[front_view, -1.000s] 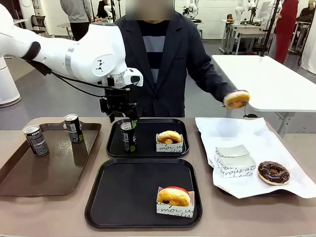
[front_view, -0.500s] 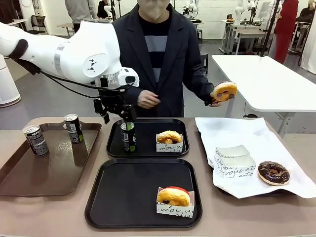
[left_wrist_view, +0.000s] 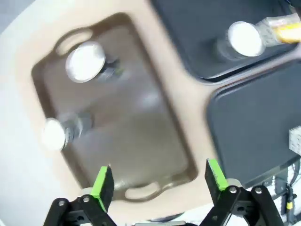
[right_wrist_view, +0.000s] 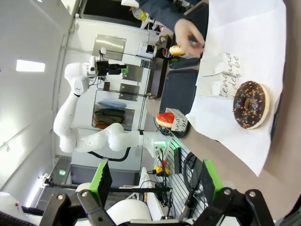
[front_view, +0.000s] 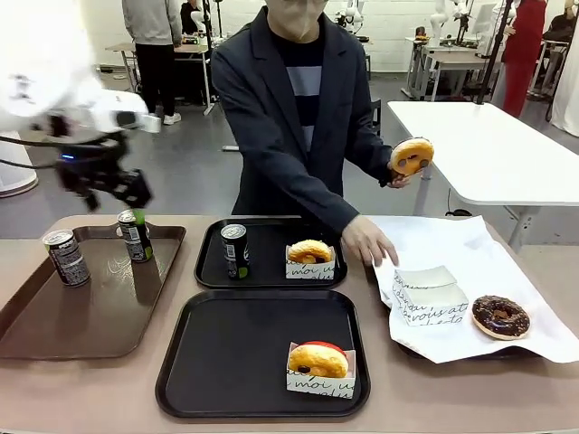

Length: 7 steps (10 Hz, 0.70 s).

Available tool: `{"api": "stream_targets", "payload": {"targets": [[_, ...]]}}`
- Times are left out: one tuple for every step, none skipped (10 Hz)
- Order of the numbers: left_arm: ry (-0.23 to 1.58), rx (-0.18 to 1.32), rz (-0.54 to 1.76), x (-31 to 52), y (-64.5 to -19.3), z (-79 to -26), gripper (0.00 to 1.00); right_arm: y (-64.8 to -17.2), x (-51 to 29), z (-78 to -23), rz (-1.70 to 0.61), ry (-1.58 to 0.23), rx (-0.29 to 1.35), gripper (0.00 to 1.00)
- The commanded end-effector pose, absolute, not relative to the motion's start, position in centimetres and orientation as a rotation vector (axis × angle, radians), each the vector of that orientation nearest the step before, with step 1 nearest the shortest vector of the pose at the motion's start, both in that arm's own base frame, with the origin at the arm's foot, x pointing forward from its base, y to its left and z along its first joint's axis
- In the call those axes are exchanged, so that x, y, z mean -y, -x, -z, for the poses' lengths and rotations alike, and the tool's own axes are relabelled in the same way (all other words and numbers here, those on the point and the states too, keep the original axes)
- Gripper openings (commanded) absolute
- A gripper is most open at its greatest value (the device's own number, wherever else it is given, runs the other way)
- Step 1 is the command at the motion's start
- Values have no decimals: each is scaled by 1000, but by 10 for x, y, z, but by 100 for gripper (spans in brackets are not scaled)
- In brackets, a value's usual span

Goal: Set up donuts and drinks on trays.
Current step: Pick up one Pepsi coke from the Handle tray and place it on the Flat Tray without a Pepsi coke.

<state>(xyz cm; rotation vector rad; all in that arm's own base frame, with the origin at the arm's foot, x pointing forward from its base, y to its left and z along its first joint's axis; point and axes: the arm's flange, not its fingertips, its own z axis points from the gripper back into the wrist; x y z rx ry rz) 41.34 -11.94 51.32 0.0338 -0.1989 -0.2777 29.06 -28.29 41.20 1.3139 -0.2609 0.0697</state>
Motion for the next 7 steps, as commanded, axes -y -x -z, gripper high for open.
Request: {"api": "stream_targets", "payload": {"targets": [[-16, 150, 157, 57, -443, -518, 100, -290, 282, -413, -75, -1320, 267, 100], [-50, 117, 64, 33, -463, -519, 100, -290, 282, -413, -75, -1320, 267, 100], [-33, 79, -3, 13, -479, -508, 100, -290, 282, -413, -75, -1320, 267, 100], [-29, 27, -31, 0, -502, -505, 100, -290, 282, -413, -75, -1320, 267, 100], [-28, 7, -2, 3, -519, -505, 100, -290, 282, -413, -75, -1320, 267, 100], [-30, 90, 7, -15, -472, -502, 100, -290, 282, -413, -75, -1320, 267, 100], [-30, 90, 7, -15, -472, -502, 100, -290, 282, -413, -75, -1320, 267, 100]]}}
